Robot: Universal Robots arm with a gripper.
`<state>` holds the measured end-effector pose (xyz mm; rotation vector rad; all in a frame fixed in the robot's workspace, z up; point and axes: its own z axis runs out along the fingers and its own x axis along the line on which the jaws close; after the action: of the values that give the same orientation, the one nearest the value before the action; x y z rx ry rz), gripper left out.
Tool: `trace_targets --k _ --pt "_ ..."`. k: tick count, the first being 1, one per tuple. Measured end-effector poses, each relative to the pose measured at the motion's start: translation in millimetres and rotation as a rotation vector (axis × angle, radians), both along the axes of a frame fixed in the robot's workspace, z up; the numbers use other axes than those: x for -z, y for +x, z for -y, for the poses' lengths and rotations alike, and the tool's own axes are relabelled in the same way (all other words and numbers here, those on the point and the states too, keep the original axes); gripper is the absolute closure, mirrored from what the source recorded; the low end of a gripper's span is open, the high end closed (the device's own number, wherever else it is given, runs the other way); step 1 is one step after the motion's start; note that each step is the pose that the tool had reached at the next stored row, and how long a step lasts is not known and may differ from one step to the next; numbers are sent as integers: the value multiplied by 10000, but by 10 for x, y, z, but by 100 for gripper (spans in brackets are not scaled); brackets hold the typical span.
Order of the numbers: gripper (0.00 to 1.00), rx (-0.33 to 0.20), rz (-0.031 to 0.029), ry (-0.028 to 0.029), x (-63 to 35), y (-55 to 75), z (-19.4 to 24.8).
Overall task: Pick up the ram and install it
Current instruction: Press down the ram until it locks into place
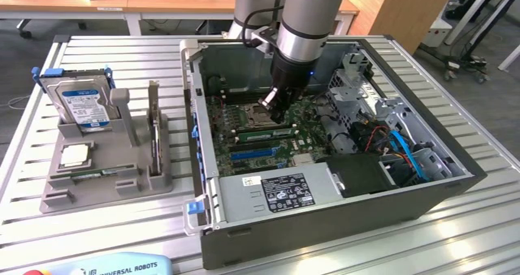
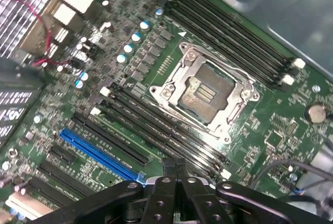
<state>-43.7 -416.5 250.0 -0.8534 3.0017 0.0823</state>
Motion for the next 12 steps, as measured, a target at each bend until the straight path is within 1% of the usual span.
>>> trace_targets --k 9,12 --pt "90 1328 -1 0 0 -1 0" --pt "90 1360 0 0 0 -1 0"
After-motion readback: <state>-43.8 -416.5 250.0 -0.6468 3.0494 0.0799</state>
